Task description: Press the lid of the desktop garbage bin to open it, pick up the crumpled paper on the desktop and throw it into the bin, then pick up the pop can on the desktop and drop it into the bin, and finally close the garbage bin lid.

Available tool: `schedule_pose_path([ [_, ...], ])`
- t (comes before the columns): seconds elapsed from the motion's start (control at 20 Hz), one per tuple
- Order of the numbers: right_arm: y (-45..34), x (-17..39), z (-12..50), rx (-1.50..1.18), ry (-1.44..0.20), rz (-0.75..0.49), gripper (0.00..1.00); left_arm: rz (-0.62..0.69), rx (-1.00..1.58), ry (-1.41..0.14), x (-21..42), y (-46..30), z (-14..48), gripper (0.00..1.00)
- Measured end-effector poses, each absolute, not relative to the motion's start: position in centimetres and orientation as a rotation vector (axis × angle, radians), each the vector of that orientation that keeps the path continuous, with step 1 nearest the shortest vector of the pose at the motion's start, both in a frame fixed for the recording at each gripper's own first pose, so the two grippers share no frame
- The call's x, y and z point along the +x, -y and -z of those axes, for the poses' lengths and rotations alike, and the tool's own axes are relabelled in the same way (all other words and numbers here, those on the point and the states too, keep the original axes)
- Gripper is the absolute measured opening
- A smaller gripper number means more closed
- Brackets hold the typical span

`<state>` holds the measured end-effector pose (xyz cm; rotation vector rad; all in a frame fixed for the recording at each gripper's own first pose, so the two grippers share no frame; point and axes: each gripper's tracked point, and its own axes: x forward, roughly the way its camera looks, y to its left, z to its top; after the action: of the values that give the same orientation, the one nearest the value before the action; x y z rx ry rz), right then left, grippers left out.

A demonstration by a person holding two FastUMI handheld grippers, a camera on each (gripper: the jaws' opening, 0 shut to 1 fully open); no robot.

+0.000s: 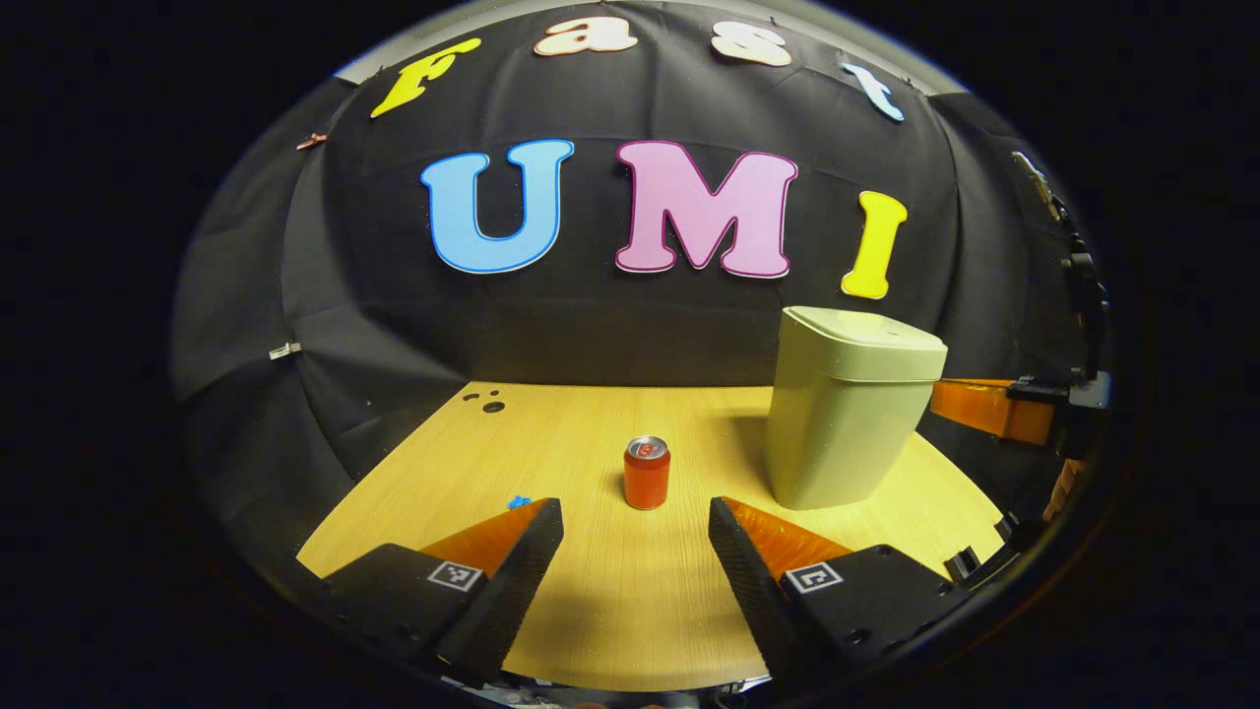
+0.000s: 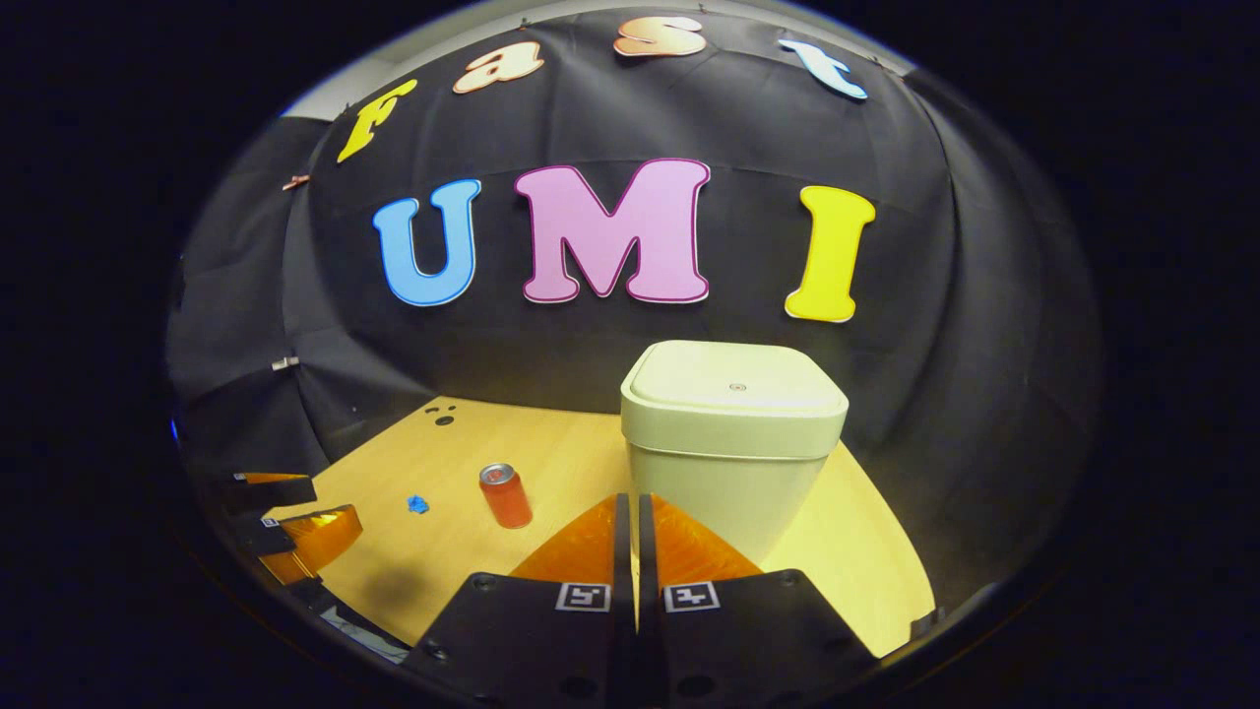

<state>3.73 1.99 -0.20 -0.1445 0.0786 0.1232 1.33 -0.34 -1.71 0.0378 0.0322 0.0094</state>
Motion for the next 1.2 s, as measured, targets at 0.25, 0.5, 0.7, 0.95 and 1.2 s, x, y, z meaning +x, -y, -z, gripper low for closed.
schedule_pose_path([
  [0.25, -1.7, 6.2, -3.7, -0.164, -0.031, -0.114, 0.05, -0.014, 0.034, -0.033, 1.8, 0.2, 1.6, 0.96],
  [0.5, -0.2, 9.5, -6.7, -0.143, 0.004, -0.071, 0.05, -0.029, 0.036, -0.037, 1.8, 0.1, 1.8, 0.96],
  [0.7, 1.3, 12.6, -8.0, -0.132, 0.011, -0.051, 0.05, -0.077, 0.032, -0.042, 1.7, -1.0, 1.9, 0.96],
  [0.95, 3.2, 15.4, -7.4, -0.126, -0.014, -0.020, 0.05, -0.145, 0.007, -0.072, 1.2, -2.3, 2.8, 0.96],
  [1.2, 4.4, 17.0, -6.7, -0.140, -0.031, -0.005, 0.05, -0.190, -0.002, -0.089, 0.6, -2.8, 3.6, 0.96],
])
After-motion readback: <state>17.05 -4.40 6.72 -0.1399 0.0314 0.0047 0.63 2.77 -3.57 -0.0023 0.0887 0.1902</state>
